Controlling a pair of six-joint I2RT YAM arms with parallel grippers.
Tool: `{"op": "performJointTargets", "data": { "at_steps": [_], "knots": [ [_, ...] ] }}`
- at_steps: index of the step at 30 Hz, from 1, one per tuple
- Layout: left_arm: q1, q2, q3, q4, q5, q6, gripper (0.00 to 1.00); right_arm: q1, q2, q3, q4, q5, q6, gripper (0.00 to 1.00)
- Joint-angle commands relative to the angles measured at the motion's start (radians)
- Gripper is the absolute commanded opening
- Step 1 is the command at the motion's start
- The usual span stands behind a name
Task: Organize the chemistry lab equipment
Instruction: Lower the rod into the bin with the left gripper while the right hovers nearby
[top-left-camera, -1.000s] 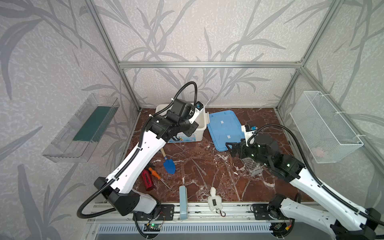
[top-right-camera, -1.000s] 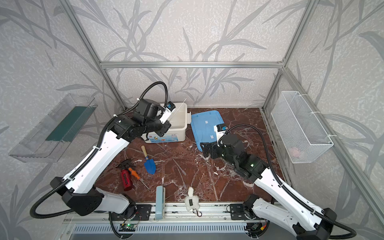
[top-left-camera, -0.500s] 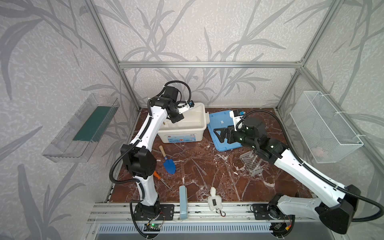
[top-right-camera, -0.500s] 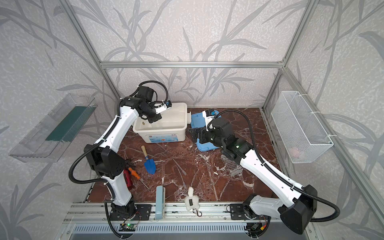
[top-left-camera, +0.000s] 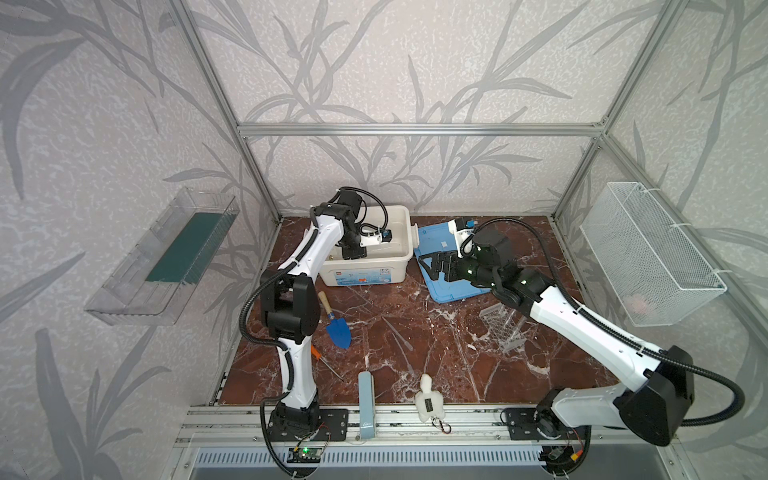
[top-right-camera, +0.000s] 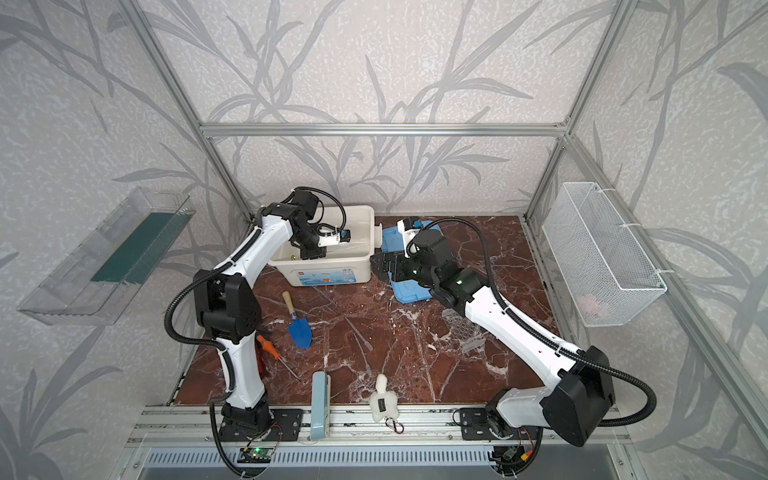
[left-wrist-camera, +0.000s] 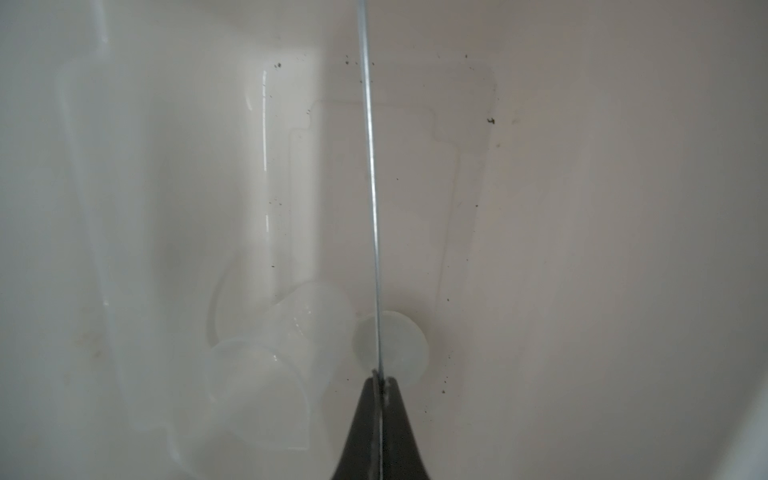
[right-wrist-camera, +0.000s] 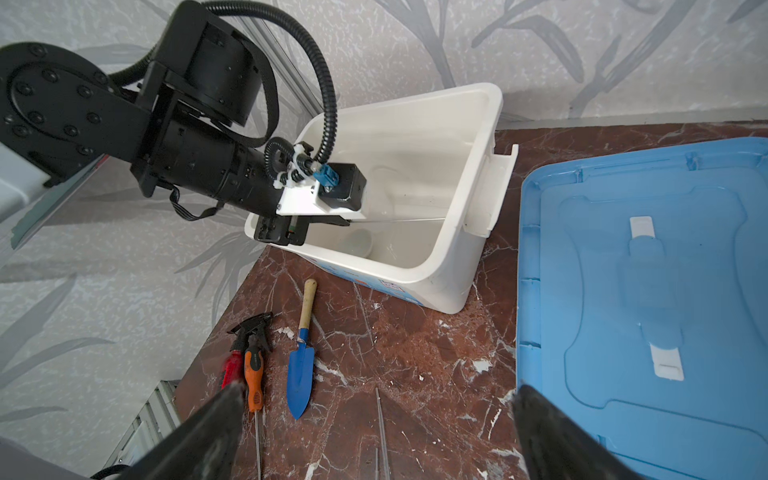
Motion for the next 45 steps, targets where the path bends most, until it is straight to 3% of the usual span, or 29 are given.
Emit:
{"op": "performJointTargets", "data": {
  "at_steps": [1,5,17,36,39,45],
  "knots": [
    [0.023,0.009,-0.03,0.035,0.035,0.047,0.0,-0.004,0.064,0.067,0.038,-0.081,0.018,1.0],
    [0.029,0.04,-0.05,0.047,0.017,0.048,0.0,0.004,0.15,0.147,0.026,-0.148,0.023,0.97],
    [0.038,0.106,-0.084,0.095,0.032,0.016,0.0,0.038,0.285,0.285,-0.04,-0.182,0.016,0.97],
    [-0.012,0.141,-0.034,0.025,-0.059,-0.006,0.0,0.039,0.263,0.228,-0.021,-0.15,0.03,0.97],
    [-0.013,0.156,-0.021,-0.004,-0.064,-0.005,0.05,0.039,0.258,0.221,-0.024,-0.145,0.025,0.97],
    [-0.007,0.182,-0.016,0.036,-0.096,-0.021,0.07,0.038,0.254,0.216,-0.024,-0.141,0.019,0.97]
  ]
}}
